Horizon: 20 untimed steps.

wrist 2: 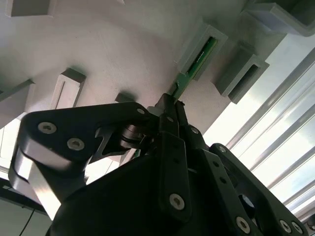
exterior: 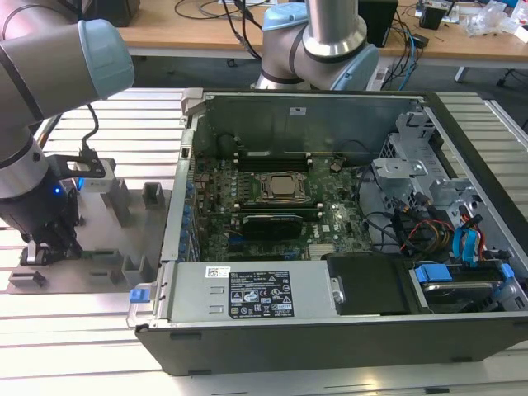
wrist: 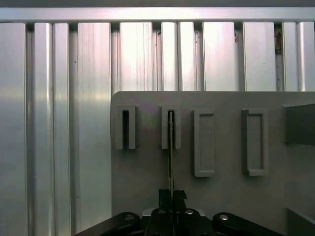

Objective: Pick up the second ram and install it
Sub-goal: 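Pick up the second ram and move it above second insertion slot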

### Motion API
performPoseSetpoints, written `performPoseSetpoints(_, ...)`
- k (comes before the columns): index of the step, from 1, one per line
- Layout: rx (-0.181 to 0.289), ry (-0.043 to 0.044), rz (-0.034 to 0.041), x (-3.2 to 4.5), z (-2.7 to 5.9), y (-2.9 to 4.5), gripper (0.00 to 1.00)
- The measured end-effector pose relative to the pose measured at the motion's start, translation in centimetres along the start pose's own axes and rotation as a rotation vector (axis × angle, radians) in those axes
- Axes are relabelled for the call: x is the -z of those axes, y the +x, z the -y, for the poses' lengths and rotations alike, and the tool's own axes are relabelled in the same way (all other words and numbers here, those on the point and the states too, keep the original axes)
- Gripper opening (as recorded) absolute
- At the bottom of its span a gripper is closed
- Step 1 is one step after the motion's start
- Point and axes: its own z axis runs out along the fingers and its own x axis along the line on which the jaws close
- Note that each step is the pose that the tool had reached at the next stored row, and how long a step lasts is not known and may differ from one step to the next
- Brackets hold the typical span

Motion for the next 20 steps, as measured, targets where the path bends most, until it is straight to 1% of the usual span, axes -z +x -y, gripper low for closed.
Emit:
performPoseSetpoints(2, 0.0, 0.0003, 0.0003, 0.02, 0.01, -0.01, 0.13)
performPoseSetpoints(6, 0.0, 0.0002, 0.0001, 0.8, -0.02, -0.02, 0.13)
performPoseSetpoints(8, 0.0, 0.0001, 0.0001, 1.03, -0.02, -0.03, 0.13)
performPoseSetpoints(13, 0.0, 0.0001, 0.0, 2.16, -0.04, -0.05, 0.13)
performPoseSetpoints(20, 0.0, 0.0001, 0.0, 3.52, -0.07, -0.09, 0.13)
